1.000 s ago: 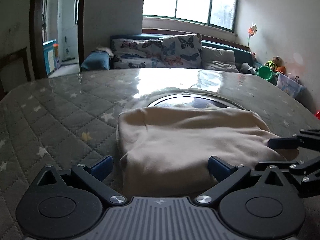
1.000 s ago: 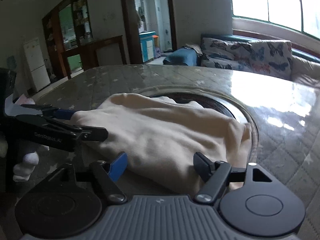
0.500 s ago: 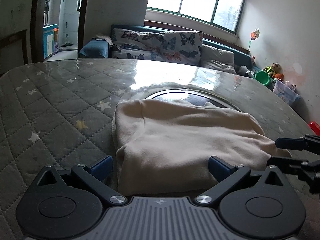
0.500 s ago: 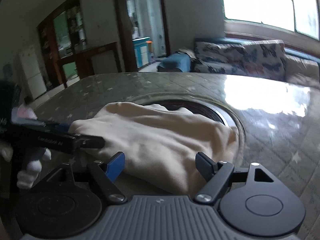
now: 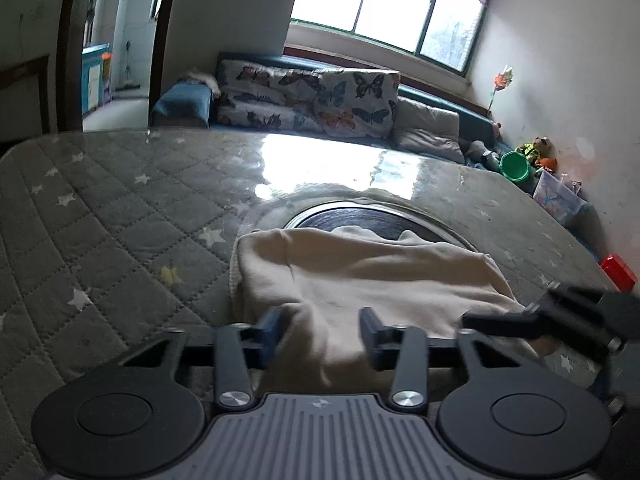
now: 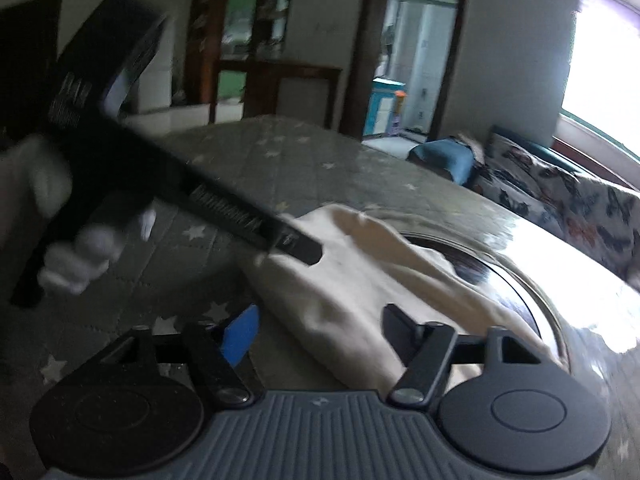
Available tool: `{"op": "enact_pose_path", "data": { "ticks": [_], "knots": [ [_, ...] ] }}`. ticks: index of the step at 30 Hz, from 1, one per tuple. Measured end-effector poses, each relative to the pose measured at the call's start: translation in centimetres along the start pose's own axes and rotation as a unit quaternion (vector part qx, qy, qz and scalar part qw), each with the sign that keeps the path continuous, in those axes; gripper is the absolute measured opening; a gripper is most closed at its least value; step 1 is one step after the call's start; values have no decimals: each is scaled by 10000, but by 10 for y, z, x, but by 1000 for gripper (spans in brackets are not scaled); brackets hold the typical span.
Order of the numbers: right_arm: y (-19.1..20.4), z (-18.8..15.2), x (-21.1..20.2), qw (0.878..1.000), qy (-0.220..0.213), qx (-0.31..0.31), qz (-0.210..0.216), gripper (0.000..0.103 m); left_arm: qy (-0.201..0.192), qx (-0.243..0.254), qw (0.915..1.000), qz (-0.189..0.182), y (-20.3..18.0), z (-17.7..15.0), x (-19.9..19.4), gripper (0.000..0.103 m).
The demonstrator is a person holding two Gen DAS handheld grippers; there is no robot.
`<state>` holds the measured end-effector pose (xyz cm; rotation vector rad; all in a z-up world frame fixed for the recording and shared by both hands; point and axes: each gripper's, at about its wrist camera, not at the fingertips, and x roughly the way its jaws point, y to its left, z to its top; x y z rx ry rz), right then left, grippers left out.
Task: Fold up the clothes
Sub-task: 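Pinch the sweatshirt edge with the left gripper while the right gripper pinches beside it, then lift the sweatshirt off the round mat with both grippers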
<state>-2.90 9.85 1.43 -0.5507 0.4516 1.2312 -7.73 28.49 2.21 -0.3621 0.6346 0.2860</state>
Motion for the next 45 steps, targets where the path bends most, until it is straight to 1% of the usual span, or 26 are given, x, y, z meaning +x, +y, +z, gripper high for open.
{"op": "enact_pose_path", "data": {
  "ticks": [3,6,8,9,10,11,12,13,14,15,18,20,22,23,24,28,30,34,37,39,40,42,43,44,45],
  "knots": [
    [12,5,14,9996,35,-291,36,61,96,-153,9998,-111,6,10,1,19],
    [24,10,26,9987,-15,-517,-15,60,106,-226,9994,-241,9,19,-1,18],
    [29,12,34,9982,0,-586,-90,54,84,-172,9994,-272,7,23,-3,18],
    [28,13,35,9986,-7,-523,-95,47,72,-140,9995,-283,6,24,-3,18],
    [25,13,35,9992,-23,-394,-76,34,59,-112,9995,-290,5,25,-4,18],
    [21,14,34,9996,-39,-266,-58,31,33,-92,9996,-269,5,25,-6,22],
    [18,15,33,9999,-55,-138,-40,28,-2,-75,9997,-234,5,25,-8,31],
    [14,15,32,10000,-71,-9,-22,22,-22,-118,9996,-237,7,23,-10,38],
    [11,16,32,9999,-87,119,-3,22,-34,-194,9995,-263,10,21,-12,50],
    [7,17,31,9996,-103,247,15,21,-46,-271,9992,-289,13,20,-14,58],
    [-6,18,26,9974,-180,696,102,20,-82,-502,9980,-367,21,14,-20,71],
    [-20,19,19,9935,-263,1086,199,20,-106,-655,9969,-418,27,11,-23,78],
    [-24,18,17,9925,-303,1164,228,20,-130,-809,9955,-470,32,7,-27,79],
    [-25,18,16,9924,-317,1164,234,20,-117,-966,9935,-585,35,6,-26,81],
    [-25,17,16,9924,-332,1165,240,20,-89,-1170,9902,-752,37,5,-24,86],
    [-28,15,14,9921,-389,1166,264,20,-2,-1894,9725,-1358,44,2,-10,88],
    [-29,15,13,9919,-418,1166,276,20,79,-2115,9673,-1396,47,4,1,91],
    [-32,13,11,9916,-476,1167,300,19,224,-2343,9627,-1337,51,9,20,91],
    [-32,11,10,9915,-501,1157,318,19,191,-2421,9618,-1268,54,11,28,89],
    [-32,9,8,9912,-509,1170,338,19,159,-2468,9612,-1220,56,13,34,79],
    [-31,8,7,9912,-519,1166,342,19,143,-2491,9610,-1196,57,14,36,76],
    [-28,6,5,9920,-525,1100,332,19,101,-2531,9601,-1189,59,12,39,62],
    [-26,5,4,9925,-516,1057,330,19,81,-2528,9603,-1177,59,11,40,61],
    [-24,4,4,9930,-497,1022,327,19,65,-2524,9605,-1165,58,9,40,52],
    [-25,3,4,9932,-476,1009,330,21,61,-2506,9613,-1143,57,8,40,48]
  ]
}}
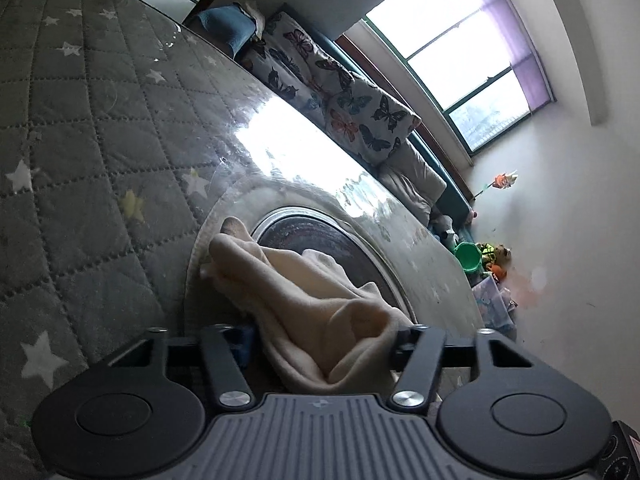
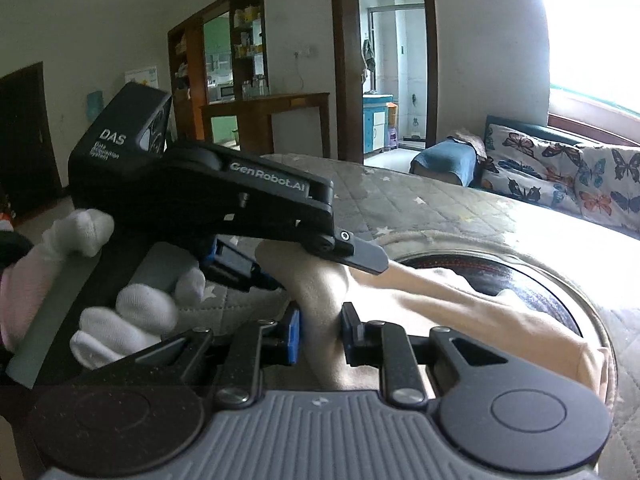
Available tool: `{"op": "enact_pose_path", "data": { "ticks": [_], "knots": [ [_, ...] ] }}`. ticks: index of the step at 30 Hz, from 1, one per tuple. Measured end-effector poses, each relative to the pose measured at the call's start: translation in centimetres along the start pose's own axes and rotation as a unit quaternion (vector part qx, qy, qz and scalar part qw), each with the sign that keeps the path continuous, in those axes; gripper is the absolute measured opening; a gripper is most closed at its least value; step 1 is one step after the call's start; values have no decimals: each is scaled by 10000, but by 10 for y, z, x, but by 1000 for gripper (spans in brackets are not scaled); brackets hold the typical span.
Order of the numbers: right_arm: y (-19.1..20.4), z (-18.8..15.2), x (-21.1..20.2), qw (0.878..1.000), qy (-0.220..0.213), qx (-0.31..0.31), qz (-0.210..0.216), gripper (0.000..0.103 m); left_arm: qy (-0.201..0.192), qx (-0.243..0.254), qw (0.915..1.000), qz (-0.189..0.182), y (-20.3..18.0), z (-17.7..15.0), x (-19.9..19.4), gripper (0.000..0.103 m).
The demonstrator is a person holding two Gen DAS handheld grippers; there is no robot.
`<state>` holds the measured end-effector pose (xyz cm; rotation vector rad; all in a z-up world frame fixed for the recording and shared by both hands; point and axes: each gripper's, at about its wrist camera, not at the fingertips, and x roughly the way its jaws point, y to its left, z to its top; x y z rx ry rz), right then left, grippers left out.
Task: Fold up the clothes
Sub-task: 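Lift the sweatshirt off the round mat with both grippers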
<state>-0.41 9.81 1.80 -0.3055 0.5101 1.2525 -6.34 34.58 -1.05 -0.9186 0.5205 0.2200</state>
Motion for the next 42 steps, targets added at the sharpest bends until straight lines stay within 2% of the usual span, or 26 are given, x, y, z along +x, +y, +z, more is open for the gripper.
{"op": "enact_pose_path", "data": {
  "ticks": [3,5,6,8,11,17,20,23,27,30,32,34,35,36,42],
  "knots": [
    [-5,1,0,10000,33,20,15,27,-33,79,9999,108,-1,0,0,43],
    [-9,0,-10,9999,-15,121,5,37,-51,155,9997,161,-1,-1,0,43],
    [-13,-1,-15,9998,-52,211,-30,48,-52,179,9997,178,0,-2,0,41],
    [-23,-1,-25,9990,-117,410,-122,53,-45,205,9996,203,1,-3,-1,41],
    [-46,-5,-38,9960,-166,768,-422,60,-25,227,9995,229,2,-5,-2,48],
    [-106,-27,-52,9781,-39,1544,-1397,63,35,466,9984,308,-1,-7,-1,50],
    [-127,-37,-51,9708,70,1795,-1590,63,44,631,9972,389,-5,-8,-1,49],
    [-135,-43,-47,9660,121,2038,-1584,62,48,722,9964,435,-7,-8,-2,49],
    [-140,-50,-40,9604,162,2319,-1537,61,56,826,9953,499,-9,-8,-2,49],
    [-144,-54,-34,9556,192,2529,-1501,51,51,935,9942,534,-11,-8,-2,49],
    [-144,-56,-35,9544,164,2593,-1472,41,39,1035,9930,560,-14,-10,-1,49],
    [-144,-55,-39,9537,95,2666,-1389,25,30,1122,9919,586,-16,-10,-1,46],
    [-144,-55,-41,9533,60,2703,-1348,21,24,1160,9914,599,-17,-10,-1,42],
    [-143,-55,-43,9528,26,2739,-1307,20,11,1193,9910,601,-19,-9,-1,37],
    [-143,-54,-55,9493,-183,2955,-1058,17,-113,1425,9884,514,-35,-8,-9,25]
  ]
}}
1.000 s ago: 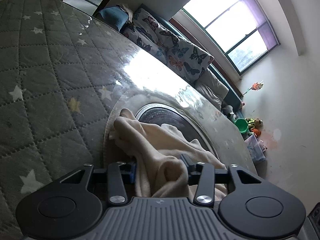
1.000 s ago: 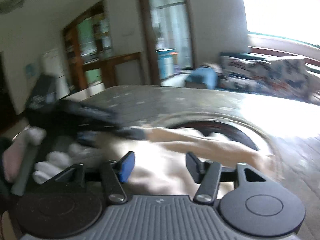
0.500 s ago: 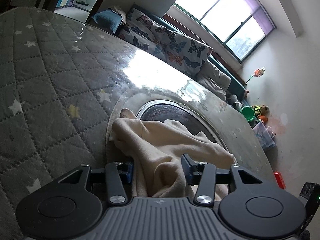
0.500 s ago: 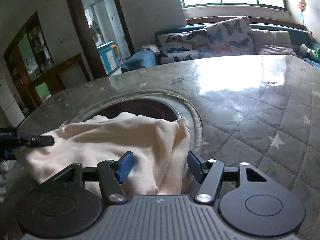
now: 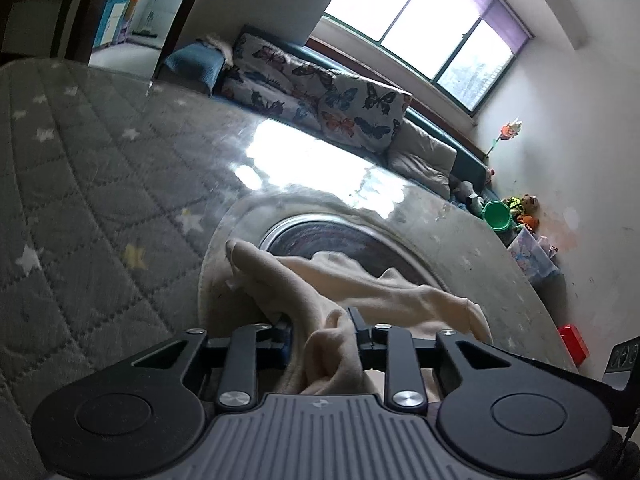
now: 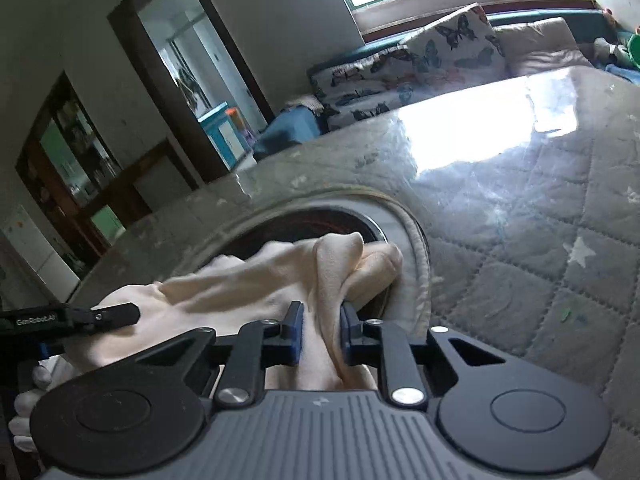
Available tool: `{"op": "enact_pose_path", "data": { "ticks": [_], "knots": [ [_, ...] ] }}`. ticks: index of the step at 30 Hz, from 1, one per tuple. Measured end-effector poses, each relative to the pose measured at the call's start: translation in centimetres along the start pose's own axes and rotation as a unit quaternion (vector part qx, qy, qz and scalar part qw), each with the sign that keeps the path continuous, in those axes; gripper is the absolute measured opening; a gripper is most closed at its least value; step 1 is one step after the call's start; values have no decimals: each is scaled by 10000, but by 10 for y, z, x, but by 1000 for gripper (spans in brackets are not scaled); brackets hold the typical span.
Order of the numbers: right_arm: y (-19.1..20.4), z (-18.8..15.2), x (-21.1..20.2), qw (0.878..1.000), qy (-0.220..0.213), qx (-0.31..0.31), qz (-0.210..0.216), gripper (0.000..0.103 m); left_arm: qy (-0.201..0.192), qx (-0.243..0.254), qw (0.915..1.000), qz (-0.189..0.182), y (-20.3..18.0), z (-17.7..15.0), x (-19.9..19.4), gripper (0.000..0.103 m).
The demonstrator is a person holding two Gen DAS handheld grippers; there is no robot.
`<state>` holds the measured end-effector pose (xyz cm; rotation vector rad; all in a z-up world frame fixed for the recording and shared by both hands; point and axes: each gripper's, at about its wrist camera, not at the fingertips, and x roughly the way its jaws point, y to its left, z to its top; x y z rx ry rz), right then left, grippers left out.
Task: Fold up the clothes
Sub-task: 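Lift the sweatshirt off the round mat with both grippers, then carry the sweatshirt beside the mat and open both grippers to release it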
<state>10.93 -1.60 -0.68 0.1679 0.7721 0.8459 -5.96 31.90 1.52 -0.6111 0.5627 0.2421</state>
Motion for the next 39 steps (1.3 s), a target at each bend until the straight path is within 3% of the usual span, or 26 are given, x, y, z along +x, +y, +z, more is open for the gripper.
{"op": "enact_pose_path", "data": {
  "ticks": [7,15,23,39],
  "knots": [
    [6,8,-30,9993,-342,-52,122,17,-100,405,9988,-252,-37,7,-10,25],
    [-9,16,-75,9971,-743,-154,-96,17,-50,864,9949,-528,-87,9,-5,25],
    [-44,15,-119,9930,-1041,-59,-562,17,156,1396,9867,-822,-144,-4,20,25],
    [-113,1,-176,9770,-1373,323,-1596,17,620,1990,9682,-1382,-236,-43,84,25]
  ]
}}
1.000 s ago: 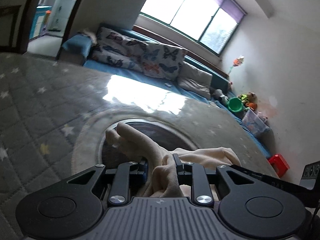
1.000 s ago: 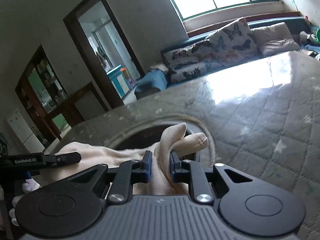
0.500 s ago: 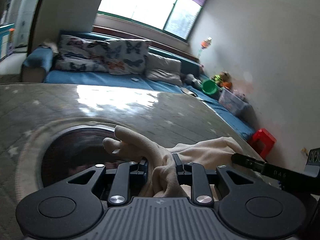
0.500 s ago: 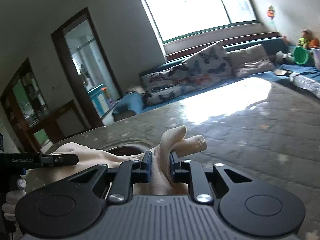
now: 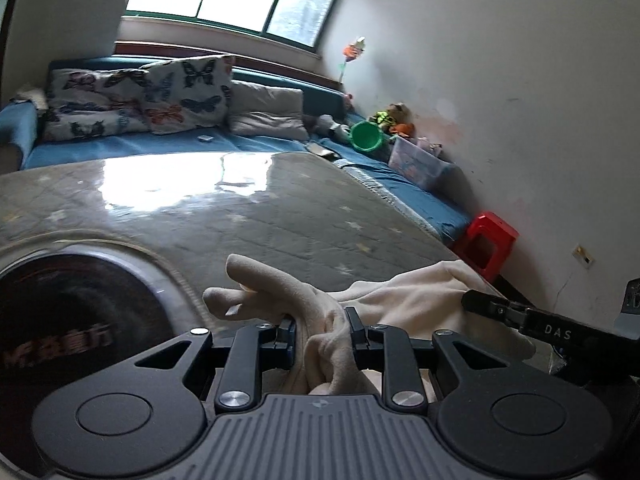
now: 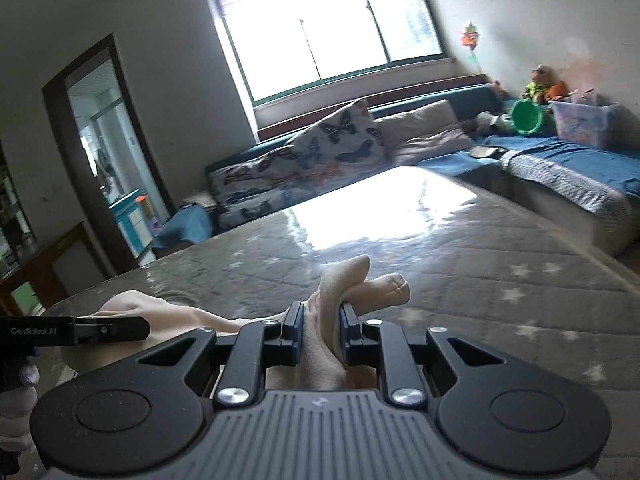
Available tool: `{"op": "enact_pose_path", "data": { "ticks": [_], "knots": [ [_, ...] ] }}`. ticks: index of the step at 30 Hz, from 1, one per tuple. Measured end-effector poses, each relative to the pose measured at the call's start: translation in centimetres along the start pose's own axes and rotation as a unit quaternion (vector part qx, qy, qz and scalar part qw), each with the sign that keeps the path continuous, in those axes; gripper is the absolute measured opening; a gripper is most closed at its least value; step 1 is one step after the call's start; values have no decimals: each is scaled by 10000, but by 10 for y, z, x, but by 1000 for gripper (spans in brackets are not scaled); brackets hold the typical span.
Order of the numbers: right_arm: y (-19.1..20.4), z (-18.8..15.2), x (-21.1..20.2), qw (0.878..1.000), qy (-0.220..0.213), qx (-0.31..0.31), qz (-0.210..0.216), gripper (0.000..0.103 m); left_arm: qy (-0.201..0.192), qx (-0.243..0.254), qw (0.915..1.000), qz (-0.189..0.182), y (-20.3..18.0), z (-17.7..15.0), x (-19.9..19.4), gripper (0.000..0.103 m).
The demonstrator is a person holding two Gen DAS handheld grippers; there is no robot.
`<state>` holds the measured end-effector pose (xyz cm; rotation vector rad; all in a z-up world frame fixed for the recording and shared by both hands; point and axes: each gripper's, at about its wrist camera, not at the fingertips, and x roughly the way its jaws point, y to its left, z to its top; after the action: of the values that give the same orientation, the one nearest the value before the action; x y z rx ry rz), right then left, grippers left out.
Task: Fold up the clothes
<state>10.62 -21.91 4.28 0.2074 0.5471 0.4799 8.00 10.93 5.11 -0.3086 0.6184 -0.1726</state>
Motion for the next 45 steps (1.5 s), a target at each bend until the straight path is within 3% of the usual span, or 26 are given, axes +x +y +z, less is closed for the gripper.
{"op": "enact_pose_path", "data": {
  "ticks": [6,11,15,18,24,28,37,42,45],
  "knots": [
    [-27,-7,-23,9994,-138,105,-297,17,35,239,9993,-289,-25,-2,17,25],
    [-37,-25,-29,9979,112,38,-642,18,454,506,9969,-384,-34,-17,31,29],
    [-38,-40,-25,9954,349,-62,-892,25,656,592,9958,-247,-29,-29,32,41],
    [-28,-39,-26,9953,283,-231,-898,27,602,633,9961,-138,-20,-31,19,48],
    [-3,-32,-29,9946,89,-586,-850,42,232,708,9971,125,-6,-33,-21,59],
    [34,-30,-27,9935,8,-1001,-547,58,72,767,9961,428,7,-37,-48,65],
    [138,-34,11,9831,356,-1646,714,88,-216,679,9886,1328,43,-48,-118,86],
    [192,-43,40,9733,620,-1913,1110,100,-177,924,9745,2037,62,-55,-161,96],
    [218,-49,58,9684,801,-2003,1254,101,-169,977,9645,2447,73,-63,-181,103]
  ]
}}
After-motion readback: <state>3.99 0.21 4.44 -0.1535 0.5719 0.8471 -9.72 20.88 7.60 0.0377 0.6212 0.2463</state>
